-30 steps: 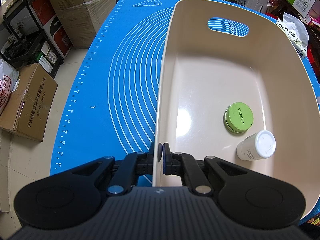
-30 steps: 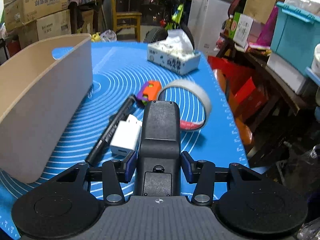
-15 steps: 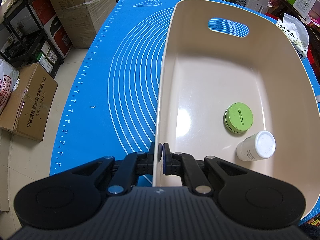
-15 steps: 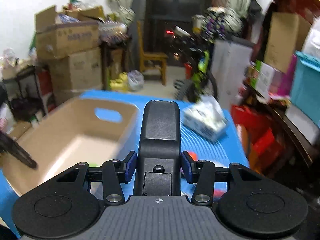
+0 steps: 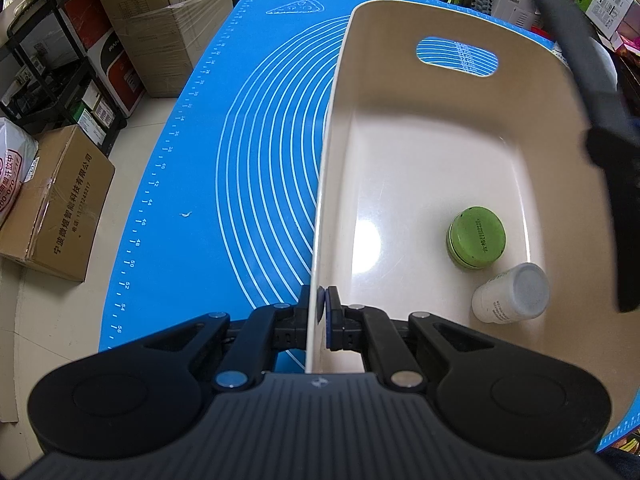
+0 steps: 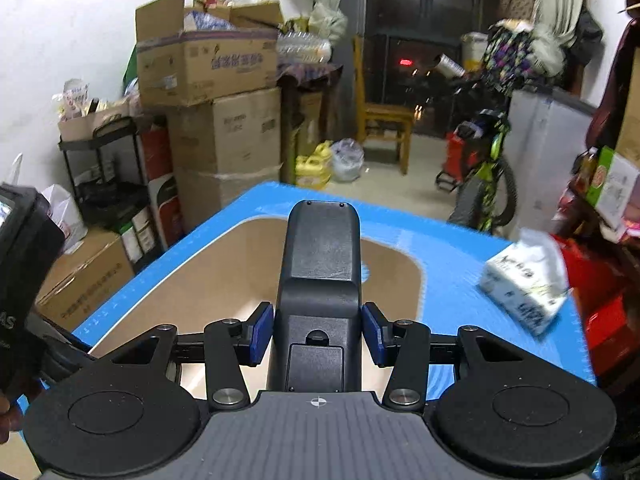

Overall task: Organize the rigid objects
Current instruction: 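Lift the black remote with the right gripper and lower it into the bin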

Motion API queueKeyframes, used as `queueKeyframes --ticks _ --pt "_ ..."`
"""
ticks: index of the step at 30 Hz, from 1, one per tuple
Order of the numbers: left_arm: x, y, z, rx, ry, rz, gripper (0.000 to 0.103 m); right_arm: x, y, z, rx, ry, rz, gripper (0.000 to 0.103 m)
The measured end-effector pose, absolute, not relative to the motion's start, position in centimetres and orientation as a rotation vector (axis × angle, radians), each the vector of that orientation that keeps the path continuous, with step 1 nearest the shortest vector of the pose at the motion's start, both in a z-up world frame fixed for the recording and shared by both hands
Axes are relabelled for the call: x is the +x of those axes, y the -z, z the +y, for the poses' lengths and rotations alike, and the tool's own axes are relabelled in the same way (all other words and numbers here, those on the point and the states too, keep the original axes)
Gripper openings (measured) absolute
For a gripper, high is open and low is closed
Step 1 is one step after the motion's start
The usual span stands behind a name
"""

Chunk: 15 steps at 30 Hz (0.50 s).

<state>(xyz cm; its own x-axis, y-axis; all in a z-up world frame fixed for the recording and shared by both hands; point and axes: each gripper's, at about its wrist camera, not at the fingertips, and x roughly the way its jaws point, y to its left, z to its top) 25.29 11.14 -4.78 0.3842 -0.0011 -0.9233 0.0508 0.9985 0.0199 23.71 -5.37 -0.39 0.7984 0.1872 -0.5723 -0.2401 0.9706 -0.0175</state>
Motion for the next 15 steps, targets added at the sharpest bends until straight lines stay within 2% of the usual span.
queueKeyframes --ticks 15 --pt "25.3 4.7 11.1 0.053 0.032 1.177 0.007 28.2 6.0 -0.7 -0.193 -0.291 0.893 0.053"
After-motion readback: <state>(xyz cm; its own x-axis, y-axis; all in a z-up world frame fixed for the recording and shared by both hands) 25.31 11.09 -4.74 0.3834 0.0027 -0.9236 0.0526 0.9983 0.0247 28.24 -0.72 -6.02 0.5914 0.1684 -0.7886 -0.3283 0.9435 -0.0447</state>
